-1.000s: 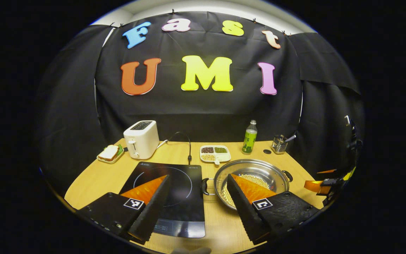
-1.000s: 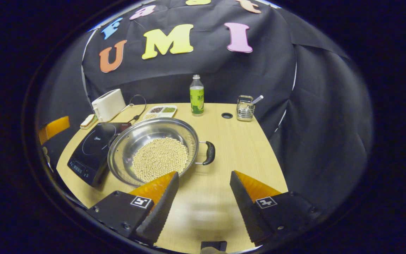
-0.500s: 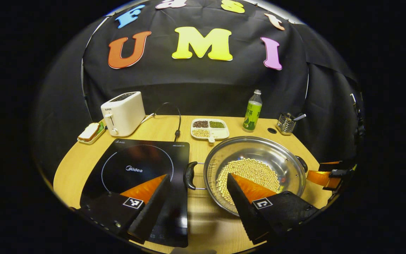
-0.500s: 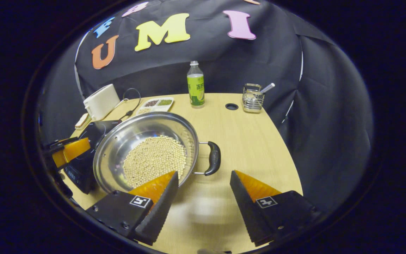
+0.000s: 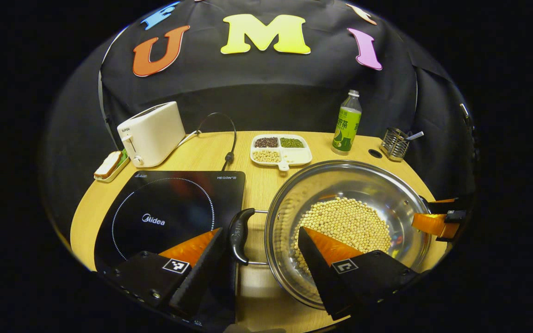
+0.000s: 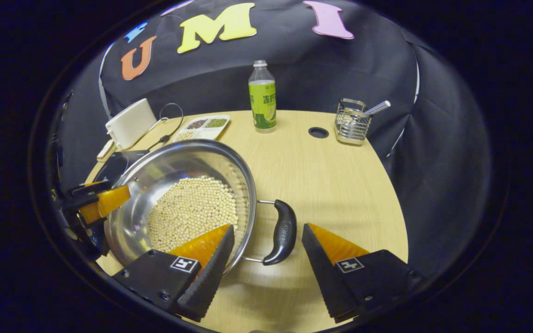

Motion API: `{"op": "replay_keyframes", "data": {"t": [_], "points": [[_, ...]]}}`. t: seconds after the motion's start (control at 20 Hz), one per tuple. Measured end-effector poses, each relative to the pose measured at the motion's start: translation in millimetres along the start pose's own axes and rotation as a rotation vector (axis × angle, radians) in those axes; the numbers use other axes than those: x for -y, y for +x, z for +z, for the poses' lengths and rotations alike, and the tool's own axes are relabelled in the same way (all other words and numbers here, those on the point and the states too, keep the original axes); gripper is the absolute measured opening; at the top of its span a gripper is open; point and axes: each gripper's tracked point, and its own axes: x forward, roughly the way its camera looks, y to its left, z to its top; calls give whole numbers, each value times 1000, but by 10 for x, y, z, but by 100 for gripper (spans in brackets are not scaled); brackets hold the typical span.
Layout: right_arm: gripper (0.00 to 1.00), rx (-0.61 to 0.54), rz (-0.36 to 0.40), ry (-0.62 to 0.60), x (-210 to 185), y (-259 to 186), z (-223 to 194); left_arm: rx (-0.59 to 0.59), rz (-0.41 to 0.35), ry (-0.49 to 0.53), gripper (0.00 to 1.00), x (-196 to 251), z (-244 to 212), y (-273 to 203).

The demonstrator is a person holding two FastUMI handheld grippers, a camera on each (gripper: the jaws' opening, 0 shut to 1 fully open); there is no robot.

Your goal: First push the handle of the pot to place it horizontally, then grasp the pot with both hands and set it on the induction cooktop.

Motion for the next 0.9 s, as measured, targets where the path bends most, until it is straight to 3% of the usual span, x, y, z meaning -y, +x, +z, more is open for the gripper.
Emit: {"op": "replay_keyframes", "data": {"t": [0.15,0.25,0.3,0.4,0.45,0.5,0.6,0.65,0.7,0.75,0.85,0.9], "points": [[92,-25,18,-3,-36,70,1,-27,13,-5,96,18,-23,112],[84,-38,17,-8,-43,103,-3,-32,39,11,95,-13,-32,115],[77,-40,13,-4,-33,114,-4,-41,60,7,93,-65,-54,126],[75,-58,-4,8,-26,103,-12,-49,74,-3,75,-97,-60,143],[73,-68,-22,17,-12,107,-16,-55,78,3,80,-95,-66,163],[70,-76,-42,29,-3,110,-13,-56,82,7,70,-103,-58,118],[65,-67,-55,41,-8,121,-8,-58,88,5,66,-97,-64,156],[64,-64,-48,53,-16,121,-5,-60,90,-1,76,-100,-57,131],[63,-63,-43,55,-20,109,-2,-61,90,2,64,-96,-63,139],[61,-61,-43,53,-22,120,7,-66,94,1,72,-105,-64,153],[58,-70,-39,38,-34,112,6,-95,120,-14,58,-108,-79,64],[57,-77,-32,40,-39,88,-5,-103,122,-18,57,-101,-91,50]]}}
